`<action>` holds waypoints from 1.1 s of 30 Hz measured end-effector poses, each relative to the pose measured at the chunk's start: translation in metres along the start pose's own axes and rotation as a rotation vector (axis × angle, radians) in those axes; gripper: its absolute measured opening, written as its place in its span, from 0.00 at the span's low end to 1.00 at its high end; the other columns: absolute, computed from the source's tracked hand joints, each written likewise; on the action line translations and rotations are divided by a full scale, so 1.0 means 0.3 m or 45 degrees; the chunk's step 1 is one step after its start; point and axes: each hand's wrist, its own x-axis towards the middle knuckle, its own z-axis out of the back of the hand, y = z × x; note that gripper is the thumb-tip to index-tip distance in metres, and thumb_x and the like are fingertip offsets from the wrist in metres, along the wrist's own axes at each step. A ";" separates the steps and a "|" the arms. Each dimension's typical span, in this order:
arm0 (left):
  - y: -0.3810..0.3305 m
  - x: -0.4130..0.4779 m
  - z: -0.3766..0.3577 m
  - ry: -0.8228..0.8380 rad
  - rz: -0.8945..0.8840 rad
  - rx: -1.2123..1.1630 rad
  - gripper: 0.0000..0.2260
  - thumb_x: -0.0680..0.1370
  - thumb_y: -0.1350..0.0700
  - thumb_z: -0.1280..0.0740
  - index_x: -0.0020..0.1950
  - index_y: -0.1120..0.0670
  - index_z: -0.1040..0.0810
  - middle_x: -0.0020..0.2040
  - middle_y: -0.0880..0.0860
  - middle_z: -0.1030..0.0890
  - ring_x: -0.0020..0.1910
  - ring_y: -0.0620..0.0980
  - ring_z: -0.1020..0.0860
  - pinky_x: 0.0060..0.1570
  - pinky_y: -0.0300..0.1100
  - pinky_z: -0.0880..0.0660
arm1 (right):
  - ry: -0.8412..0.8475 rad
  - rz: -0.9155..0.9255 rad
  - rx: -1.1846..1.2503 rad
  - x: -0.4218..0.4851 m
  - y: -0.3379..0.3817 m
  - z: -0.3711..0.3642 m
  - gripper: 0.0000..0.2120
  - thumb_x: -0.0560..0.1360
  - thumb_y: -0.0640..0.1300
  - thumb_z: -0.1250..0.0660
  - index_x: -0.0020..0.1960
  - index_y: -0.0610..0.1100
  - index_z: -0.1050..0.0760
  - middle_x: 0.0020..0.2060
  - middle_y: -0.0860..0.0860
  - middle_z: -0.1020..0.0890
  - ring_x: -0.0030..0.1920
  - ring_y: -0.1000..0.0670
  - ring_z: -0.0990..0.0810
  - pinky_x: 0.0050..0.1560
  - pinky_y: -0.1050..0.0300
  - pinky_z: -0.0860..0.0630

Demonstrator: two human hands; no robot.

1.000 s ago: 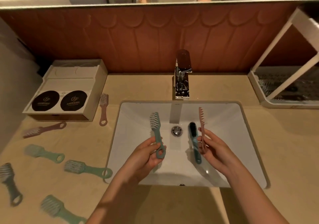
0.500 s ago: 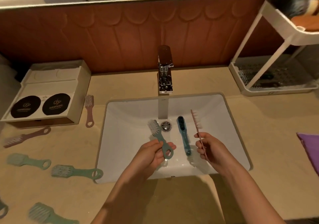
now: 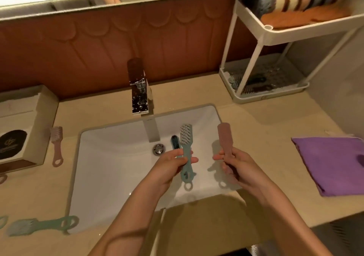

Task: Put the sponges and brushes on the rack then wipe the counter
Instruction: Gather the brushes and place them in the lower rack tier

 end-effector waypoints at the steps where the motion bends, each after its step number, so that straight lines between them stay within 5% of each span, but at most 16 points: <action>1: -0.007 0.003 -0.026 0.006 -0.013 -0.005 0.11 0.79 0.68 0.43 0.56 0.61 0.24 0.45 0.57 0.17 0.43 0.48 0.18 0.36 0.34 0.21 | 0.006 0.003 0.009 -0.001 0.012 0.027 0.08 0.78 0.35 0.41 0.54 0.41 0.25 0.38 0.41 0.24 0.27 0.54 0.33 0.30 0.58 0.40; 8: -0.065 0.056 -0.224 0.070 -0.051 -0.037 0.11 0.80 0.67 0.43 0.54 0.57 0.23 0.45 0.56 0.15 0.42 0.49 0.16 0.42 0.39 0.19 | 0.114 -0.032 0.234 0.056 0.097 0.219 0.12 0.80 0.55 0.48 0.56 0.48 0.34 0.25 0.53 0.30 0.22 0.55 0.38 0.23 0.63 0.50; 11: -0.104 0.097 -0.315 0.064 -0.127 0.112 0.12 0.80 0.66 0.43 0.54 0.55 0.23 0.48 0.53 0.16 0.42 0.45 0.16 0.42 0.38 0.21 | 0.130 0.064 0.180 0.092 0.154 0.314 0.11 0.80 0.52 0.45 0.60 0.49 0.33 0.30 0.51 0.27 0.25 0.55 0.36 0.28 0.58 0.49; 15: -0.155 0.167 -0.405 -0.019 -0.233 0.264 0.14 0.80 0.67 0.45 0.50 0.54 0.22 0.40 0.52 0.19 0.35 0.41 0.20 0.39 0.35 0.26 | 0.106 0.157 0.035 0.160 0.248 0.436 0.07 0.80 0.43 0.43 0.53 0.41 0.29 0.35 0.47 0.24 0.30 0.52 0.29 0.35 0.54 0.34; 23: -0.232 0.278 -0.500 -0.285 -0.321 0.193 0.12 0.81 0.62 0.44 0.44 0.54 0.22 0.38 0.53 0.23 0.35 0.47 0.26 0.37 0.38 0.31 | -0.227 0.367 -0.353 0.387 0.473 0.538 0.07 0.79 0.47 0.39 0.52 0.47 0.24 0.41 0.51 0.20 0.33 0.55 0.28 0.31 0.64 0.32; 27: -0.271 0.331 -0.508 -0.366 -0.330 0.174 0.11 0.81 0.63 0.43 0.44 0.55 0.23 0.39 0.54 0.23 0.35 0.48 0.27 0.38 0.40 0.34 | -0.391 0.538 -0.576 0.565 0.551 0.530 0.11 0.76 0.45 0.34 0.56 0.41 0.23 0.48 0.46 0.19 0.46 0.49 0.22 0.45 0.57 0.25; 33: -0.311 0.393 -0.498 -0.421 -0.355 0.088 0.12 0.81 0.63 0.44 0.45 0.53 0.23 0.39 0.55 0.24 0.35 0.47 0.27 0.37 0.35 0.31 | -0.439 0.682 -1.214 0.827 0.647 0.535 0.14 0.77 0.48 0.36 0.58 0.42 0.23 0.57 0.42 0.20 0.59 0.41 0.24 0.60 0.49 0.28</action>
